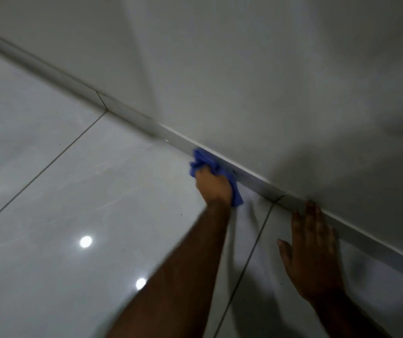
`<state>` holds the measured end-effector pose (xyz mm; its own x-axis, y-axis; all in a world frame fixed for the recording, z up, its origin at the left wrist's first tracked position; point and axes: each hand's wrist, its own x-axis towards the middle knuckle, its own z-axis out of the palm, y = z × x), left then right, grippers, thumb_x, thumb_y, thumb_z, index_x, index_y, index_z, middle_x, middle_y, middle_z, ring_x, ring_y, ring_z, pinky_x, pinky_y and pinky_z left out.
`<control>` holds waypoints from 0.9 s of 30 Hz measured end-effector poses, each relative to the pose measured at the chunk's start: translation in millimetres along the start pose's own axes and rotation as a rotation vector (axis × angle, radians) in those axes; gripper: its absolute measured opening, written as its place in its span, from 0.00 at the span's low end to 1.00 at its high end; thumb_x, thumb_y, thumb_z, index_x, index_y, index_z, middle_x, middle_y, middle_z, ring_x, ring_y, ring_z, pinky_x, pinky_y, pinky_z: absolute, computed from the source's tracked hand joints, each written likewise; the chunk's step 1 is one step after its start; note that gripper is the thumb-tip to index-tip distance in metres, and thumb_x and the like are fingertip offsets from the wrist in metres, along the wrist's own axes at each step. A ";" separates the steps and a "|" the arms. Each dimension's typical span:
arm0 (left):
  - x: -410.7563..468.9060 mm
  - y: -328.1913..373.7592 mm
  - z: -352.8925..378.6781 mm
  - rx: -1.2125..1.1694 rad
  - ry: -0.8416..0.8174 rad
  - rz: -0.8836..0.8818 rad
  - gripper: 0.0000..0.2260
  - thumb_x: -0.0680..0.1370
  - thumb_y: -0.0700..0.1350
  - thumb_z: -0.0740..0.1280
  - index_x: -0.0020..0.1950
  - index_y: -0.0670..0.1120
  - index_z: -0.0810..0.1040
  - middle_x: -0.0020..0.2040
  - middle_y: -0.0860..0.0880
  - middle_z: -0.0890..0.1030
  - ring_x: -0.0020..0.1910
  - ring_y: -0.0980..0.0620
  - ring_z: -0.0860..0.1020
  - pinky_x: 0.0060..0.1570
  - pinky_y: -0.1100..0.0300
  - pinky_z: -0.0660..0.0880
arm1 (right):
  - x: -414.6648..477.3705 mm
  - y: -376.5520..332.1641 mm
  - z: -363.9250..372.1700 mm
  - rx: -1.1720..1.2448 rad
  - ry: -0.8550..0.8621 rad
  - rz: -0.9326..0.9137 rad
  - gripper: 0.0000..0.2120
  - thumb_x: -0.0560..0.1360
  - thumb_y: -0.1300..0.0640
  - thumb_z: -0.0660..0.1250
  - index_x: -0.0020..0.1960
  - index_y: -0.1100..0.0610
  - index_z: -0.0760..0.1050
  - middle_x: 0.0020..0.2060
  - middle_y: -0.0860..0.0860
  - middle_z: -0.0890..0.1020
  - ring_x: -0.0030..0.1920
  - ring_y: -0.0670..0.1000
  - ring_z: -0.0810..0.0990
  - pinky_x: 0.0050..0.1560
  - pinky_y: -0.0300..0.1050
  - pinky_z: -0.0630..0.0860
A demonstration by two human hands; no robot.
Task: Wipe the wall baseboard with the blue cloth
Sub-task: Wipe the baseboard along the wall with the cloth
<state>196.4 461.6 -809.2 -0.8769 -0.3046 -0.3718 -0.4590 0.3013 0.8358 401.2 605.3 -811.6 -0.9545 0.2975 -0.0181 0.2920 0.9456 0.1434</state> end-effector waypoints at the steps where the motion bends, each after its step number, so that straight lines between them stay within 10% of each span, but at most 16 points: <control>1: 18.8 7.4 -9.4 0.010 0.053 -0.020 0.13 0.75 0.33 0.63 0.59 0.35 0.78 0.60 0.37 0.80 0.58 0.40 0.78 0.59 0.55 0.71 | -0.5 -0.6 -0.1 -0.002 0.008 0.001 0.33 0.77 0.46 0.62 0.76 0.65 0.67 0.80 0.67 0.60 0.79 0.67 0.61 0.73 0.69 0.64; 7: 29.8 21.5 -16.2 -0.024 0.101 -0.004 0.12 0.79 0.31 0.60 0.61 0.33 0.74 0.63 0.38 0.77 0.49 0.52 0.70 0.52 0.66 0.66 | -1.6 2.5 -0.2 -0.015 0.015 0.002 0.33 0.78 0.47 0.59 0.78 0.62 0.65 0.80 0.66 0.60 0.80 0.66 0.60 0.74 0.68 0.63; 11: -59.8 10.6 27.3 -0.069 -0.124 -0.012 0.12 0.80 0.31 0.59 0.64 0.33 0.70 0.62 0.38 0.74 0.50 0.46 0.72 0.57 0.61 0.69 | -0.5 -0.7 1.0 -0.022 -0.001 0.021 0.33 0.78 0.46 0.53 0.79 0.61 0.63 0.80 0.67 0.58 0.80 0.67 0.59 0.75 0.68 0.62; 14: -87.7 -2.1 34.3 -0.097 -0.219 0.009 0.13 0.79 0.30 0.60 0.62 0.37 0.73 0.57 0.46 0.75 0.45 0.61 0.74 0.57 0.67 0.75 | -0.1 -1.9 3.0 -0.040 -0.040 0.011 0.35 0.78 0.45 0.48 0.80 0.62 0.60 0.80 0.67 0.56 0.80 0.68 0.57 0.75 0.70 0.62; 21: -19.9 26.8 3.1 -0.045 -0.010 -0.037 0.13 0.80 0.33 0.59 0.64 0.34 0.73 0.63 0.39 0.75 0.60 0.41 0.75 0.62 0.55 0.71 | -1.6 -0.1 5.3 -0.071 -0.028 0.019 0.33 0.80 0.44 0.51 0.80 0.61 0.62 0.81 0.67 0.55 0.81 0.67 0.57 0.75 0.68 0.61; 27: -85.9 9.2 32.3 0.037 -0.243 0.041 0.13 0.82 0.33 0.57 0.66 0.33 0.71 0.65 0.37 0.74 0.61 0.41 0.73 0.60 0.60 0.70 | -0.8 -3.1 8.7 -0.035 -0.023 0.037 0.33 0.80 0.45 0.49 0.80 0.60 0.61 0.81 0.67 0.55 0.80 0.68 0.57 0.75 0.69 0.60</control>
<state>262.9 519.8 -782.6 -0.9015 -0.0668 -0.4275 -0.4231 0.3431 0.8386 401.5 603.3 -820.6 -0.9415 0.3351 -0.0349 0.3240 0.9289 0.1793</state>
